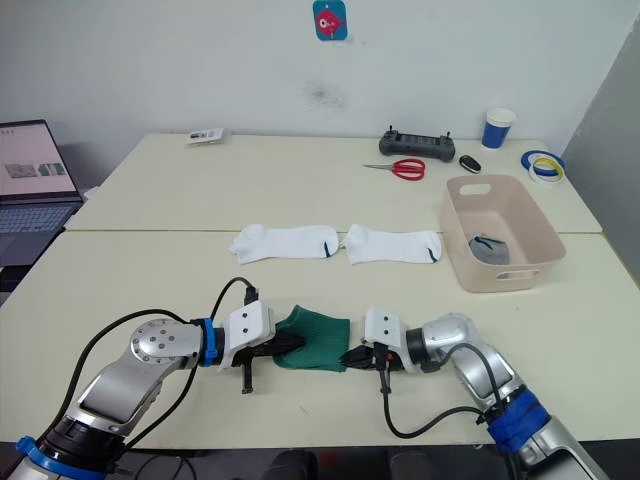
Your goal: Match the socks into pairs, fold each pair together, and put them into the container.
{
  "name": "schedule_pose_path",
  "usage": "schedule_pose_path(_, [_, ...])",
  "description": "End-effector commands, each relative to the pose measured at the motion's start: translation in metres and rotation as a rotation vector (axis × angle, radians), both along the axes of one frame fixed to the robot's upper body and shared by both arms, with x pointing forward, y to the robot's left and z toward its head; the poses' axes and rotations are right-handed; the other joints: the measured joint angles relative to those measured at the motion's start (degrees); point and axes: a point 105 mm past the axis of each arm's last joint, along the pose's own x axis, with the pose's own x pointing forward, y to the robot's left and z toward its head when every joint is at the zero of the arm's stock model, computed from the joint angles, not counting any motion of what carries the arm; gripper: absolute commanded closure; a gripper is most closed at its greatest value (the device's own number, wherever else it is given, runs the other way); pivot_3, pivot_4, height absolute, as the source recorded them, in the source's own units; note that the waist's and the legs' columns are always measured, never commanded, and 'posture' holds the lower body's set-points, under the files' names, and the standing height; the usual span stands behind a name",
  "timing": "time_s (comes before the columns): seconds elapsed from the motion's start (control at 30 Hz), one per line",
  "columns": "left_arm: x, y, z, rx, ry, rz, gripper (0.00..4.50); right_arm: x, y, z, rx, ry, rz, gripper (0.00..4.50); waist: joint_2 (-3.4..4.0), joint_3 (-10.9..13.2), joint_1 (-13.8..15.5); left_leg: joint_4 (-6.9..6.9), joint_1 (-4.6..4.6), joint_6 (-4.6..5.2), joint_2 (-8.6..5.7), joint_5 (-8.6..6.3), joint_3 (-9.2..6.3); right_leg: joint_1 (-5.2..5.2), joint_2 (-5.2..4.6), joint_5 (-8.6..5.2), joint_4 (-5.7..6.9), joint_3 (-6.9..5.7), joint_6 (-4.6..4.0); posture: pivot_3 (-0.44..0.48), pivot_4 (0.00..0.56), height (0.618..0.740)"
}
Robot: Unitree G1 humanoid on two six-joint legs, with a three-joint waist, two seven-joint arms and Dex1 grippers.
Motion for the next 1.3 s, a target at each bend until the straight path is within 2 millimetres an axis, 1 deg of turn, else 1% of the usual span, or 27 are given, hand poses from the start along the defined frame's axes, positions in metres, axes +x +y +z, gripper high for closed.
schedule_pose_path(0.03, [0.004,0.003,0.01,-0.084,-0.027,0.037,4.5,-0.01,-0.003,0.022,0.058,0.034,0.009,4.49,0.02,0.04,0.03,0.0,-0.01,0.0,0.0,0.0,-0.01,-0.01,0.0,0.0,-0.01,-0.01,0.0,0.0,0.15,0.74])
schedule_pose_path(0.1, [0.001,0.006,0.031,-0.204,-0.016,0.06,4.11,-0.01,-0.009,0.041,0.1,0.044,-0.025,4.5,-0.04,0.08,0.11,0.01,-0.15,0.0,0.01,0.0,-0.03,-0.12,-0.01,0.0,0.0,-0.02,0.0,0.0,0.15,0.74])
schedule_pose_path(0.13, [-0.001,0.008,0.037,-0.238,-0.002,0.068,3.95,-0.01,-0.012,0.045,0.107,0.045,-0.04,4.32,-0.05,0.09,0.08,0.02,-0.35,0.0,0.04,0.0,-0.05,-0.29,-0.03,0.01,0.02,-0.02,0.0,0.0,0.15,0.74])
schedule_pose_path(0.2, [-0.008,0.029,0.052,-0.264,0.023,0.104,3.38,-0.005,-0.029,0.059,0.115,0.041,-0.096,3.93,-0.11,0.12,-0.04,0.05,-0.5,0.0,0.06,0.0,-0.07,-0.48,-0.03,0.01,0.07,-0.05,0.01,0.0,0.15,0.74])
schedule_pose_path(0.3, [-0.017,0.064,0.063,-0.249,0.039,0.191,2.42,0.005,-0.059,0.07,0.094,0.005,-0.192,2.92,-0.12,0.15,-0.15,-0.02,-0.48,0.0,0.09,0.0,-0.1,-0.5,-0.03,0.0,0.06,-0.08,-0.02,0.0,0.15,0.74])
schedule_pose_path(0.33, [-0.019,0.076,0.064,-0.242,0.038,0.228,2.05,0.009,-0.068,0.071,0.081,-0.007,-0.226,2.51,-0.12,0.15,-0.13,-0.04,-0.48,0.0,0.09,0.0,-0.11,-0.5,-0.03,-0.01,0.05,-0.08,-0.04,0.0,0.15,0.74])
schedule_pose_path(0.37, [-0.023,0.089,0.064,-0.229,0.042,0.268,1.79,0.011,-0.08,0.071,0.066,-0.013,-0.26,2.22,-0.12,0.15,-0.08,-0.06,-0.48,0.01,0.09,-0.01,-0.1,-0.5,-0.04,-0.05,0.02,-0.08,-0.1,0.0,0.15,0.74])
schedule_pose_path(0.43, [-0.029,0.111,0.06,-0.204,0.04,0.351,1.09,0.014,-0.099,0.069,0.042,-0.016,-0.327,1.48,-0.12,0.15,-0.03,-0.08,-0.5,0.02,0.08,-0.02,-0.09,-0.48,-0.08,-0.09,-0.12,-0.07,-0.15,0.0,0.15,0.74])
schedule_pose_path(0.53, [-0.039,0.14,0.051,-0.214,0.045,0.488,0.17,0.017,-0.122,0.063,0.022,-0.01,-0.419,0.51,-0.13,0.16,0.01,-0.09,-0.55,0.02,0.08,-0.02,-0.06,-0.48,-0.1,-0.09,-0.22,-0.06,-0.16,0.0,0.15,0.74])
schedule_pose_path(0.57, [-0.042,0.145,0.049,-0.215,0.045,0.514,0.0,0.017,-0.126,0.061,0.017,-0.008,-0.435,0.18,-0.13,0.16,0.04,-0.09,-0.57,0.02,0.08,-0.02,-0.06,-0.49,-0.11,-0.09,-0.24,-0.04,-0.16,0.0,0.15,0.74])
schedule_pose_path(0.6, [-0.046,0.149,0.046,-0.217,0.049,0.535,0.0,0.015,-0.13,0.059,0.013,0.003,-0.448,0.05,-0.13,0.16,0.03,-0.09,-0.56,0.02,0.08,-0.02,-0.05,-0.48,-0.12,-0.09,-0.25,-0.04,-0.16,0.0,0.15,0.74])
schedule_pose_path(0.63, [-0.049,0.151,0.043,-0.213,0.052,0.547,0.0,0.014,-0.132,0.057,0.011,0.014,-0.462,0.05,-0.13,0.16,0.03,-0.09,-0.56,0.02,0.08,-0.02,-0.04,-0.48,-0.12,-0.09,-0.27,-0.03,-0.16,0.0,0.15,0.74])
schedule_pose_path(0.73, [-0.054,0.149,0.038,-0.214,0.043,0.551,0.0,0.011,-0.13,0.052,0.031,0.061,-0.496,0.05,-0.13,0.16,0.03,-0.09,-0.55,0.02,0.08,-0.02,-0.02,-0.47,-0.14,-0.09,-0.27,0.0,-0.16,0.0,0.15,0.74])
schedule_pose_path(0.83, [-0.044,0.139,0.048,-0.228,-0.037,0.52,0.0,0.013,-0.117,0.055,0.079,0.15,-0.517,0.05,-0.14,0.17,0.03,-0.05,-0.54,0.01,0.08,-0.02,-0.06,-0.46,-0.14,-0.07,-0.19,0.03,-0.16,0.0,0.15,0.74])
schedule_pose_path(0.9, [-0.037,0.122,0.062,-0.247,-0.092,0.452,0.0,0.016,-0.101,0.063,0.147,0.245,-0.527,0.05,-0.15,0.18,0.02,-0.03,-0.53,-0.01,0.08,-0.01,-0.08,-0.46,-0.13,-0.01,-0.11,0.06,-0.18,0.0,0.15,0.74])
schedule_pose_path(0.97, [-0.034,0.1,0.074,-0.248,-0.148,0.355,0.0,0.013,-0.083,0.073,0.197,0.357,-0.495,0.05,-0.15,0.18,0.0,-0.02,-0.52,-0.06,0.08,0.03,-0.1,-0.45,-0.12,0.03,-0.07,0.06,-0.16,0.0,0.15,0.74])
schedule_pose_path(1.03, [-0.031,0.08,0.085,-0.254,-0.205,0.273,0.0,0.009,-0.071,0.074,0.174,0.46,-0.478,0.05,-0.15,0.17,0.03,-0.02,-0.52,-0.1,0.06,0.05,-0.04,-0.46,-0.09,0.05,-0.07,0.04,-0.13,0.0,0.15,0.74])
schedule_pose_path(1.1, [-0.032,0.056,0.095,-0.288,-0.253,0.183,0.0,0.011,-0.059,0.07,0.147,0.574,-0.498,0.05,-0.16,0.17,0.08,-0.04,-0.55,-0.1,0.05,0.05,-0.01,-0.45,-0.09,0.04,-0.17,0.0,-0.11,0.0,0.15,0.74])
schedule_pose_path(1.13, [-0.034,0.046,0.097,-0.288,-0.266,0.134,0.0,0.012,-0.052,0.068,0.142,0.635,-0.515,0.05,-0.16,0.17,0.04,-0.04,-0.56,-0.1,0.05,0.05,0.0,-0.45,-0.09,0.04,-0.2,0.0,-0.11,0.0,0.15,0.74])
schedule_pose_path(1.2, [-0.041,0.033,0.096,-0.285,-0.265,0.063,0.0,0.013,-0.04,0.063,0.14,0.734,-0.526,0.05,-0.19,0.15,-0.13,-0.06,-0.58,-0.1,0.07,0.04,0.0,-0.48,-0.07,0.05,-0.21,0.02,-0.11,0.0,0.15,0.74])
schedule_pose_path(1.3, [-0.055,0.024,0.081,-0.228,-0.183,-0.019,0.0,0.016,-0.02,0.054,0.151,0.823,-0.537,0.05,-0.18,0.15,-0.18,-0.12,-0.59,-0.09,0.09,0.04,-0.04,-0.53,-0.05,0.05,-0.14,0.04,-0.15,0.0,0.15,0.74])
